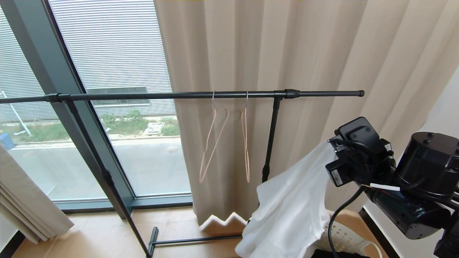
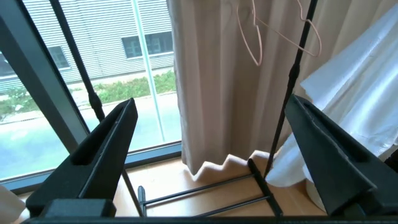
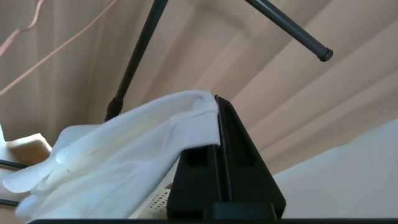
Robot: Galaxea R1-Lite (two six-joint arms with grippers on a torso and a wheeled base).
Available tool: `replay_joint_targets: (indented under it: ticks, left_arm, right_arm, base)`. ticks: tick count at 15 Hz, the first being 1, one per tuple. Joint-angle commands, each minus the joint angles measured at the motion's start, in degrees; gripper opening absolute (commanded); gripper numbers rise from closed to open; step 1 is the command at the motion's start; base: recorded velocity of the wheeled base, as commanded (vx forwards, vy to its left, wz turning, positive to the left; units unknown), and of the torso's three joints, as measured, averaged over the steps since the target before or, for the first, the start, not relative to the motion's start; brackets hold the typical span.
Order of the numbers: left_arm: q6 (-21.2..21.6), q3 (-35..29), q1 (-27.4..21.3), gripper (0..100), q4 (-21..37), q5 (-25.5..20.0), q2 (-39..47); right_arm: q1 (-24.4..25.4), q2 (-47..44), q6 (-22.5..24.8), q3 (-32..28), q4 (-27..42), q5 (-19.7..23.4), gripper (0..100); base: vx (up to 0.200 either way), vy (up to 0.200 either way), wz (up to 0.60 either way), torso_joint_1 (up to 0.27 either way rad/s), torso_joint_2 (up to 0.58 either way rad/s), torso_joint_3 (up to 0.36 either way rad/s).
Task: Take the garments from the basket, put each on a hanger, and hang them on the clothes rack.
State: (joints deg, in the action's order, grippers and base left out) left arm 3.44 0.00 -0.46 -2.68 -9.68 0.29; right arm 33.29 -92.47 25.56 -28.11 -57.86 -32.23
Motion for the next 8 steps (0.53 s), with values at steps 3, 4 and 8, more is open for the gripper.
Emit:
replay_joint_targets:
  ticks: [3, 4, 8]
  left_arm:
    - [0.0, 0.0, 0.0, 100, 0.0, 0.0, 0.1]
    - [0.0, 0.0, 0.0, 100, 0.0, 0.0, 0.1]
    - [0.0, 0.0, 0.0, 100, 0.0, 0.0, 0.1]
  right_arm:
    - [0.0, -0.3, 0.0, 0.0, -0.1, 0.0, 0]
    - [0.0, -0.1, 0.0, 0.0, -0.2, 0.0, 0]
    - [0.1, -0.2, -0.2, 0.4, -0.2, 0.2, 0]
  base:
    - [0.000, 0.000, 0.00, 0.000, 0.00, 0.000]
    - [0.000, 0.000, 0.00, 0.000, 0.00, 0.000]
    - [0.000, 0.000, 0.00, 0.000, 0.00, 0.000]
